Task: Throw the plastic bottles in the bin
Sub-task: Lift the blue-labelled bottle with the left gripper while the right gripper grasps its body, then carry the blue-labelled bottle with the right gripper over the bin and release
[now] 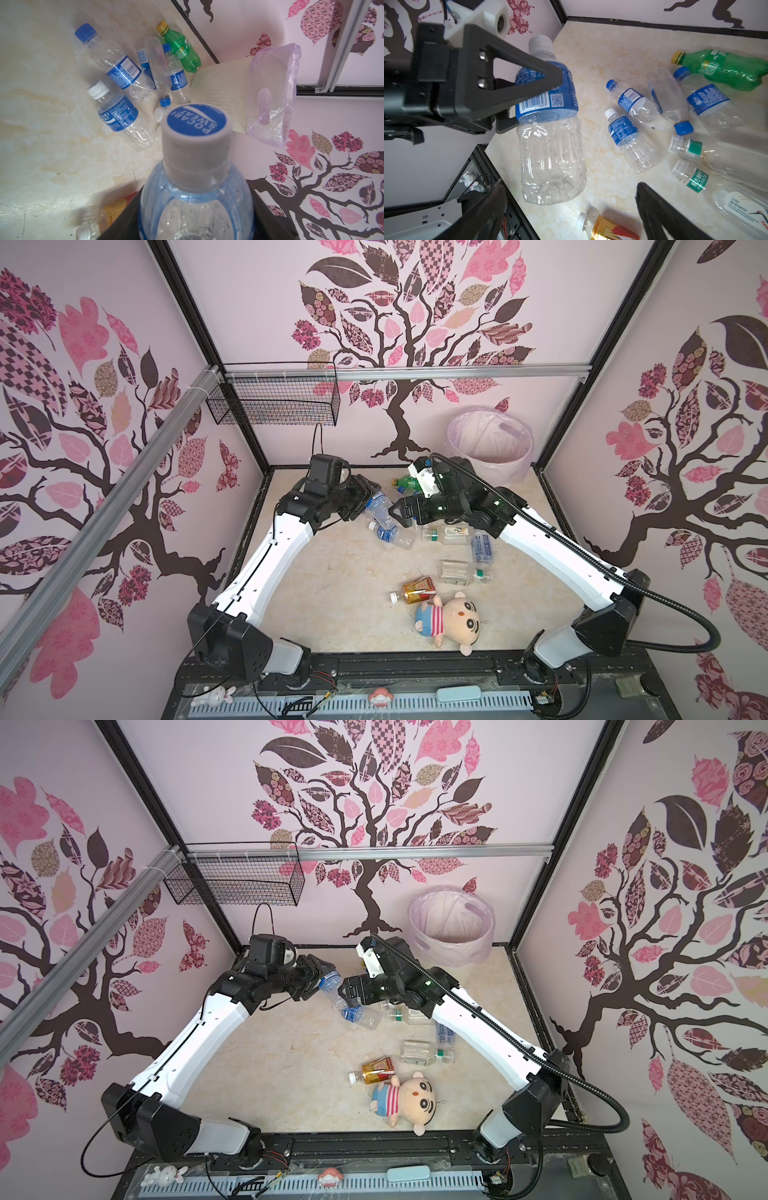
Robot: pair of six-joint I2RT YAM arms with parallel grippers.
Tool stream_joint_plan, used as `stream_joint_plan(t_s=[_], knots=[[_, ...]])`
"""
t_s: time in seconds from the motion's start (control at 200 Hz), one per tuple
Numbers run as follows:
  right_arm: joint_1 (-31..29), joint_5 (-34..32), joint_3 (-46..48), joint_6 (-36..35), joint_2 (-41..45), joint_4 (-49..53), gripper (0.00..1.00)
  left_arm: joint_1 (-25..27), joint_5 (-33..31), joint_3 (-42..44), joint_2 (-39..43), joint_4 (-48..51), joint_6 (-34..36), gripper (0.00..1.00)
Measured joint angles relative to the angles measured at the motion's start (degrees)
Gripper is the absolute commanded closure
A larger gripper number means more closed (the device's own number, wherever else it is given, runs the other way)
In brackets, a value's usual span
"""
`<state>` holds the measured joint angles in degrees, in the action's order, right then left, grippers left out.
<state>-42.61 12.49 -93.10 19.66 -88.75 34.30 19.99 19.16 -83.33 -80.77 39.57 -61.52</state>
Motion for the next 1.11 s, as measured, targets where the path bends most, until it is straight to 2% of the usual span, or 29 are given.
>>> stream_joint_plan(t_s=[0.085,0.32,0.67,0.875,1.005,1.07,1.105], knots=[[-0.07,1.49,0.66,0.04,-0.46,-0.66,0.02,0.28,0.70,-1.31,0.07,0.15,-0.48,0.43],[-0.09,4.48,1.77,0.76,-0.98,-3.28,0.12,1.62,2.95,-3.52,-0.11,0.02,-1.97,0.44],[-0.22,6.97,3.87,2.21,-0.98,-7.58,0.37,2.56,3.91,-3.56,-0.15,-0.02,-3.34,0.42],[-0.22,6.56,4.00,2.19,-0.87,-7.85,0.47,2.56,3.58,-3.56,-0.15,0.00,-4.04,0.28],[0.00,4.57,4.02,2.62,-0.79,-6.88,0.51,2.54,3.76,-4.46,-0.17,0.39,-4.39,0.14],[0.42,3.30,4.02,2.89,-0.74,-6.05,0.52,2.47,3.93,-6.10,-0.39,0.85,-4.26,0.03],[0.70,2.64,4.02,2.99,-0.66,-5.66,0.52,2.32,4.09,-7.15,-0.50,0.96,-4.22,0.03]])
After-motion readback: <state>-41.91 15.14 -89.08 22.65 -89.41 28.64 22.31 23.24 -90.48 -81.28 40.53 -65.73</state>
